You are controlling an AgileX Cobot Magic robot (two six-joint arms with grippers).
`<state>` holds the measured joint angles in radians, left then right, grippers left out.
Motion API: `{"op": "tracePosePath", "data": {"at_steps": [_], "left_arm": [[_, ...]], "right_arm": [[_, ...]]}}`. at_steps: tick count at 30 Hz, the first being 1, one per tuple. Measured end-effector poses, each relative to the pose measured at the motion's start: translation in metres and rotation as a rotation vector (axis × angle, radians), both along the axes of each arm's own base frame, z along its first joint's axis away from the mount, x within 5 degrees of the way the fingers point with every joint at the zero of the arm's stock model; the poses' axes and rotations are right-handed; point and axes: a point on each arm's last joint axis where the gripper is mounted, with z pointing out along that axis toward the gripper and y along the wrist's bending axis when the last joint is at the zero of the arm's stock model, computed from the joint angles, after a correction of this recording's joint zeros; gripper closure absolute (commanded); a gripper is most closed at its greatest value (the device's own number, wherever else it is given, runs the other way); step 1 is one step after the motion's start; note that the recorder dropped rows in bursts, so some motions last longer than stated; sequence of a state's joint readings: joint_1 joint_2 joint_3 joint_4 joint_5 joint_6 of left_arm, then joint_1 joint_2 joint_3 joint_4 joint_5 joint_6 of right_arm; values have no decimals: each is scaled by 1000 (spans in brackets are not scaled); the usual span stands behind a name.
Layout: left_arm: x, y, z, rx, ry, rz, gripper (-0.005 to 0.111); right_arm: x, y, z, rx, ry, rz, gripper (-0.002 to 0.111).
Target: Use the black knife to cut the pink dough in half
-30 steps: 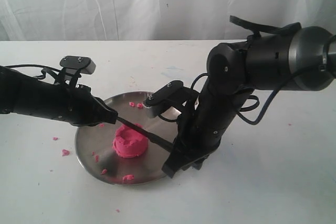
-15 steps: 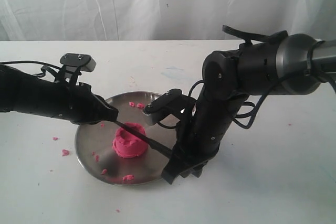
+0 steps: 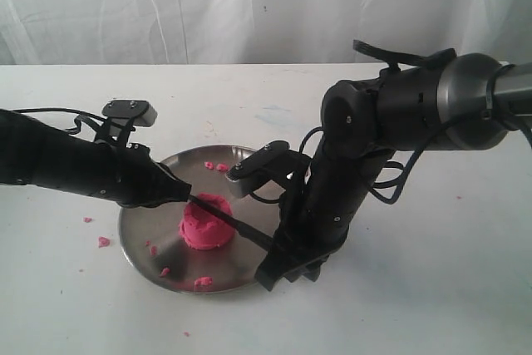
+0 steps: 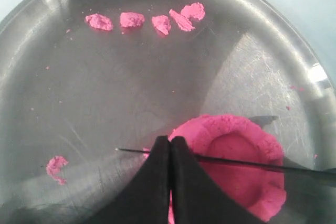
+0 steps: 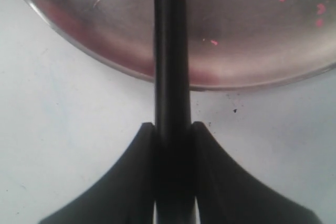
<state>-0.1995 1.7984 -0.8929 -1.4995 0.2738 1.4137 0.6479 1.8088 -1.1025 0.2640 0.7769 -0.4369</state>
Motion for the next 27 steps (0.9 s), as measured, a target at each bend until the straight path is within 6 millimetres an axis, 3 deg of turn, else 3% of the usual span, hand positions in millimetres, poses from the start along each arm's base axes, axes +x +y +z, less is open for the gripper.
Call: {"op": "tracePosePath", "data": {"at_steps": [8, 19, 27], "left_arm": [[4, -1, 21, -12, -69, 0, 107], [11, -2, -9, -17, 20, 19, 107], [11, -3, -8, -19, 19, 21, 107]], "right_arm": [[0, 0, 0, 0, 0, 0, 108], [0, 0, 0, -1, 1, 0, 108], [0, 0, 0, -1, 1, 0, 108]]}}
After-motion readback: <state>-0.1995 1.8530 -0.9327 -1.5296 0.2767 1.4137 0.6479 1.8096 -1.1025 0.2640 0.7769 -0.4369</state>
